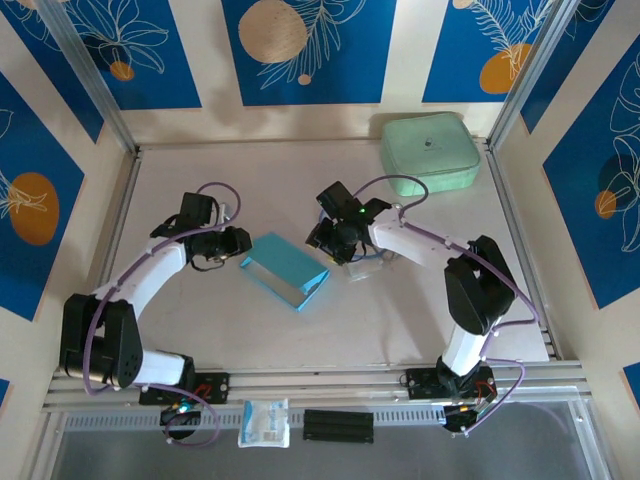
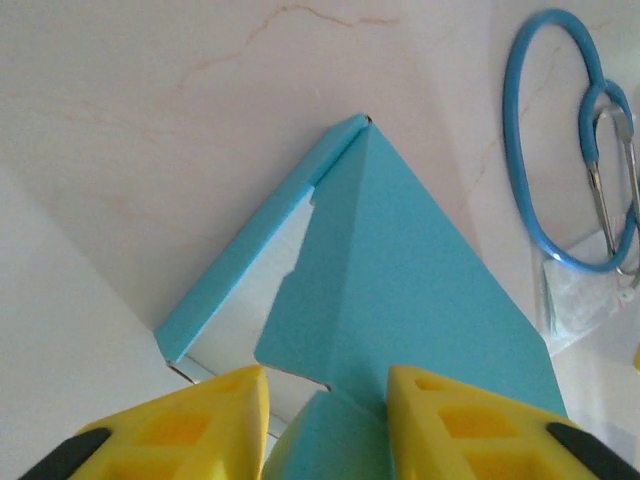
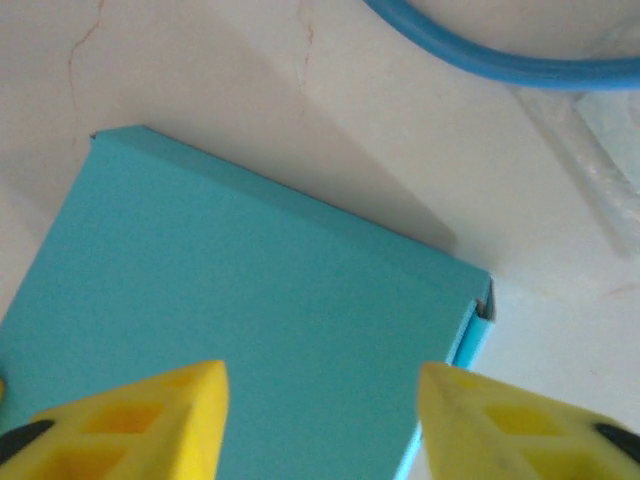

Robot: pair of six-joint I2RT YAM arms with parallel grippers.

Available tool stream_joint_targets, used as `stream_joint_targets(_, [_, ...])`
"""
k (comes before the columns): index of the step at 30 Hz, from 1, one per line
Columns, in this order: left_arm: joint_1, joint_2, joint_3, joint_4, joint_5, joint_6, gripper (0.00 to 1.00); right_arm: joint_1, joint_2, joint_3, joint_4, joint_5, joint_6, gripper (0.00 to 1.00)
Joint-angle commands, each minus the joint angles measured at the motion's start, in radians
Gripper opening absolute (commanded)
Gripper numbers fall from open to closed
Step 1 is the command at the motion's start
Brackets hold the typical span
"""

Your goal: Fold the paper box

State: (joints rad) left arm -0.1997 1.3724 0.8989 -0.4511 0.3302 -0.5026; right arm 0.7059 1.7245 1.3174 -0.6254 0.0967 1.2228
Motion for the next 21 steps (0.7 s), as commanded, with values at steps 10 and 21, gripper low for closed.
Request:
stream_joint_targets(10, [-0.036, -0.017, -0.038, 0.043, -0.08, -0.035, 0.46, 0.185, -0.278, -0.28, 0.116, -0.027, 0.405, 0.8])
stream_joint_targets(21, [-0.087, -0.025, -0.096, 0.08, -0.102, -0.096, 0.39, 0.153, -0.115, -0.28, 0.25, -0.082, 0.489, 0.54])
